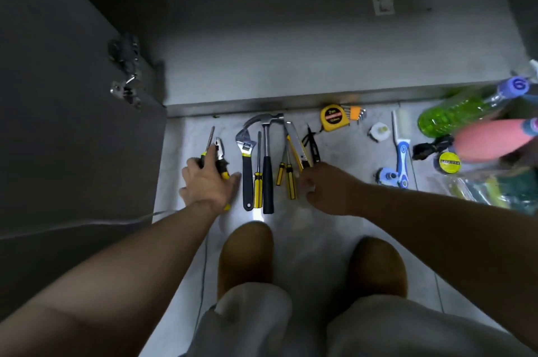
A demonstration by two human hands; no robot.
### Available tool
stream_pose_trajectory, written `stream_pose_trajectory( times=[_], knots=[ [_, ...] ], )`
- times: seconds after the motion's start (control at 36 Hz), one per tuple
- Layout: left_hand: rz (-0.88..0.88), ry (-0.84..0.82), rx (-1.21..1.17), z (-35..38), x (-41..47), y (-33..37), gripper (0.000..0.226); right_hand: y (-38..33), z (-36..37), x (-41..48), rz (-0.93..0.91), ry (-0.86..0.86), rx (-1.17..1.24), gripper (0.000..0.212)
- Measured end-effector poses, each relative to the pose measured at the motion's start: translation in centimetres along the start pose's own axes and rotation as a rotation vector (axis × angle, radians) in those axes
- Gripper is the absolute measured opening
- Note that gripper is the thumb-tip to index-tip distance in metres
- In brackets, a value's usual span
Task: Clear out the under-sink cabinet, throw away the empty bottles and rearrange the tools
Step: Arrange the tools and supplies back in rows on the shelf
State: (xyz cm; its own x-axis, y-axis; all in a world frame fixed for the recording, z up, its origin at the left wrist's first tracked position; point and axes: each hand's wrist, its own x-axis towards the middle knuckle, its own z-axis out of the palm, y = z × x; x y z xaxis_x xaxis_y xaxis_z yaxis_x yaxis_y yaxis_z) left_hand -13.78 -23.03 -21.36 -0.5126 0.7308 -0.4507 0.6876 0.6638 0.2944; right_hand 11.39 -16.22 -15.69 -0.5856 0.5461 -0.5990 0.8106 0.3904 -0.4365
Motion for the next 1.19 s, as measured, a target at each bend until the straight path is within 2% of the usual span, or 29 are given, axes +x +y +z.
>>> stream_pose_trajectory(
  times=[0.11,0.22,0.36,0.47,0.58,0.67,0.72,0.81,0.89,1.03,1.08,1.14,1.17,1.19],
  knots=[
    [0.009,-0.042,0.025,0.5,-1.4,0.4,0.094,-0.6,2.6,-1.4,0.051,-0.017,0.079,0.030],
    [0.084,-0.097,0.077,1.2,-2.4,1.9,0.093,-0.3,3.4,-2.0,0.088,0.015,0.149,0.033],
    [0.167,-0.162,0.065,1.5,-2.5,3.5,0.095,-0.6,3.6,-1.6,0.217,0.034,0.230,0.028],
    [0.262,-0.224,0.043,2.0,-2.3,4.6,0.096,-0.7,3.5,-0.5,0.307,0.047,0.244,0.034],
    [0.333,-0.252,0.012,2.8,-1.8,5.3,0.095,-0.7,3.6,0.6,0.429,0.170,0.217,0.019],
    [0.378,-0.246,0.003,3.3,-1.6,5.8,0.087,-1.0,3.9,1.2,0.532,0.299,0.139,0.020],
    [0.402,-0.240,-0.008,3.3,-1.3,6.2,0.077,-0.8,4.2,1.4,0.596,0.316,0.122,0.024],
    [0.419,-0.247,-0.014,3.1,-0.7,6.9,0.062,0.2,4.0,1.4,0.653,0.249,0.125,0.018],
    [0.418,-0.282,0.012,2.7,-0.1,7.5,0.060,0.7,3.0,1.4,0.645,0.168,0.177,0.008],
    [0.358,-0.396,0.107,1.3,0.0,8.7,0.064,0.5,0.0,0.7,0.582,0.043,0.262,0.022],
    [0.345,-0.480,0.169,0.1,-0.4,9.8,0.055,0.5,-1.6,0.1,0.562,0.026,0.376,0.027],
    [0.355,-0.559,0.231,-1.5,-1.2,11.5,0.025,0.1,-3.1,-0.7,0.541,0.025,0.556,0.023],
    [0.347,-0.592,0.237,-2.5,-1.7,12.6,0.019,-0.2,-3.7,-1.2,0.532,0.029,0.651,0.019],
    [0.339,-0.621,0.237,-3.5,-2.3,13.6,0.023,-0.6,-4.4,-1.9,0.524,0.030,0.736,0.015]
  ],
)
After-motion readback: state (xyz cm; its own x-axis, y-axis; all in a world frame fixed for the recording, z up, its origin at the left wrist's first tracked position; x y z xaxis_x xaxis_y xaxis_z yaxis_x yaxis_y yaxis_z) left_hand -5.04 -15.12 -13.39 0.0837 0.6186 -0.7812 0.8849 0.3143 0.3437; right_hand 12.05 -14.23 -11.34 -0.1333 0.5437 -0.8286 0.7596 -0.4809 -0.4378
